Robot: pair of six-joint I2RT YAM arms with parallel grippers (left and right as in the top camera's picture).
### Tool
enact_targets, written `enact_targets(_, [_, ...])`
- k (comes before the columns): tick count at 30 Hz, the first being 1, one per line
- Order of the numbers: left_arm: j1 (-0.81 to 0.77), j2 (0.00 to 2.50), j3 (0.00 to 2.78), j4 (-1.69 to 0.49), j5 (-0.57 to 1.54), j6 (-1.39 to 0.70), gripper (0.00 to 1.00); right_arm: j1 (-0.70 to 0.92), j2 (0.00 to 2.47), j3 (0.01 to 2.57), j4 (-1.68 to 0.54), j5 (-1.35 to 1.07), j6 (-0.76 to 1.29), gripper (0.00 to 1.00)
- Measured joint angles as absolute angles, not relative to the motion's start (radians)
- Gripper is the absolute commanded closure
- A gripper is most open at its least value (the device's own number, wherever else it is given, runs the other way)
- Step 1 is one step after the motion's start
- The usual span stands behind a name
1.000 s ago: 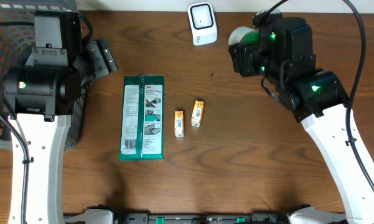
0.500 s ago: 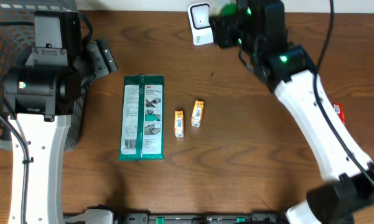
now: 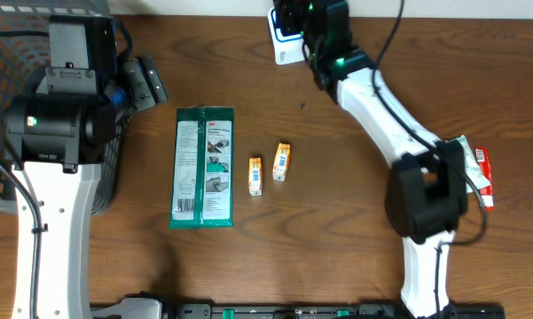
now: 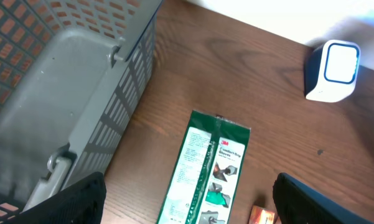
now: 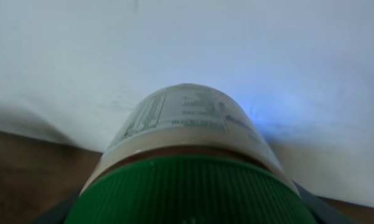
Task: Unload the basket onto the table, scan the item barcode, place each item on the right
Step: 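Carry the Knorr jar up to the white scanner window, then move the Knorr jar right away from the scanner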
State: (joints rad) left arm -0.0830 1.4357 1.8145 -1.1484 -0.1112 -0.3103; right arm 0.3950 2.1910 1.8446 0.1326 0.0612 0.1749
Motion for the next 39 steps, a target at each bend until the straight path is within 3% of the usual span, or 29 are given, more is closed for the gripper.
enact_targets(6, [-0.083,1.436,1.814,-1.149,-0.111,-0.310,0.14,0.381,2.311,1.844,0.363,0.064,0.173,0.99])
enact_targets(18, [-0.083,1.436,1.814,-1.149,-0.111,-0.310,0.14,0.342,2.483,1.845,0.569,0.024,0.173,0.99])
enact_targets(39, [-0.083,1.436,1.814,-1.148,-0.111,-0.310,0.14,0.333,2.529,1.845,0.703,-0.101,0.258,0.99])
